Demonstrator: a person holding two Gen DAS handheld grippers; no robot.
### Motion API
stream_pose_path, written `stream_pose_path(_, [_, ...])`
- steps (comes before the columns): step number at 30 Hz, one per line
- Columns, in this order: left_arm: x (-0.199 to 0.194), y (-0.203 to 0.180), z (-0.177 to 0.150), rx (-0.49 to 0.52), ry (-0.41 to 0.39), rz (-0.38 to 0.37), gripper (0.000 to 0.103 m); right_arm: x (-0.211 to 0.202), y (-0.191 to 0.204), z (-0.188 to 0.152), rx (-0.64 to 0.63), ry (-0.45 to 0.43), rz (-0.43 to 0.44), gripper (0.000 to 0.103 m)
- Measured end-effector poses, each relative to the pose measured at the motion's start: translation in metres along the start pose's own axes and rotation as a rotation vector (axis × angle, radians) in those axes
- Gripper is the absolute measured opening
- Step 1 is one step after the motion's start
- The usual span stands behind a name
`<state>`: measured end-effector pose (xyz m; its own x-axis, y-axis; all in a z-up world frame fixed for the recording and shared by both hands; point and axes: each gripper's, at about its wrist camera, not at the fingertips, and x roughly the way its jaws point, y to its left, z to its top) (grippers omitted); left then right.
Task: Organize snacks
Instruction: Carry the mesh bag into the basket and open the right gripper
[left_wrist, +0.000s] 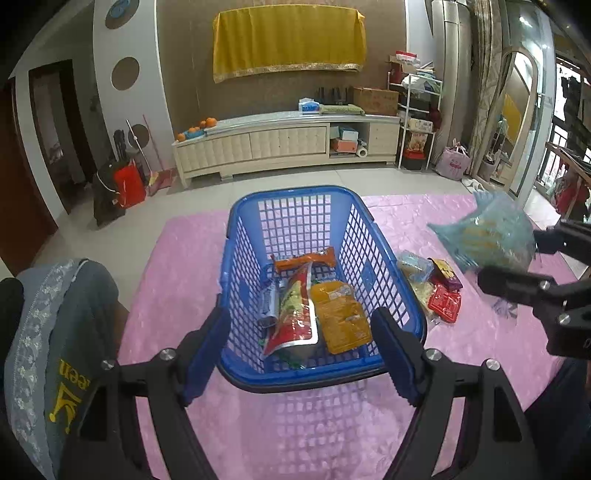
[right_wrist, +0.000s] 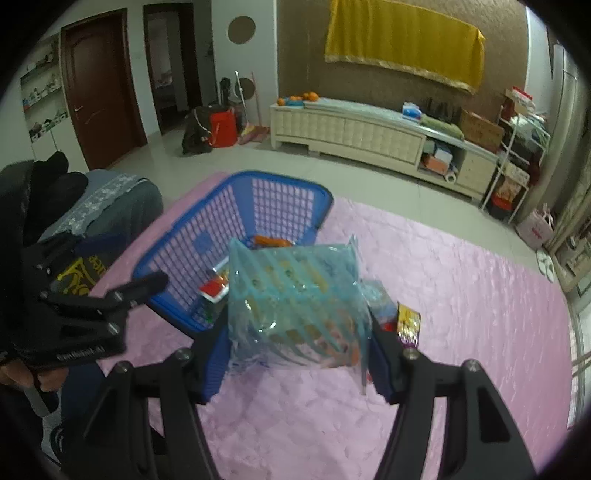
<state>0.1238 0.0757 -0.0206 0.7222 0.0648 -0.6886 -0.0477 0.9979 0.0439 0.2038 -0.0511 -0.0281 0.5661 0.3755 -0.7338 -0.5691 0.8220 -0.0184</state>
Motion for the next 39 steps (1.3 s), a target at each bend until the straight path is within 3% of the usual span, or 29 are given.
stream_pose_path(9, [0.004,0.025,0.018,-0.024,-0.001,0.024,0.078,0.013,0.021,0.035,-0.081,-0.023,0.028,0.068])
stream_pose_path(20, [0.054,0.060,0.046,-0.047,0.050,0.062,0.078,0.090,0.024,0.071,-0.116,0.051,0.068,0.068])
stream_pose_path(26, [0.084,0.060,0.061,-0.047,0.077,0.063,0.078,0.139,0.023,0.080,-0.163,0.118,-0.001,0.068])
stream_pose_path(35, [0.110,0.047,0.068,-0.015,0.132,0.079,0.078,0.163,0.017,0.083,-0.232,0.136,-0.034,0.071])
stream_pose_path(39, [0.112,0.047,0.068,-0.019,0.138,0.086,0.083,0.169,0.018,0.082,-0.281,0.147,-0.054,0.081])
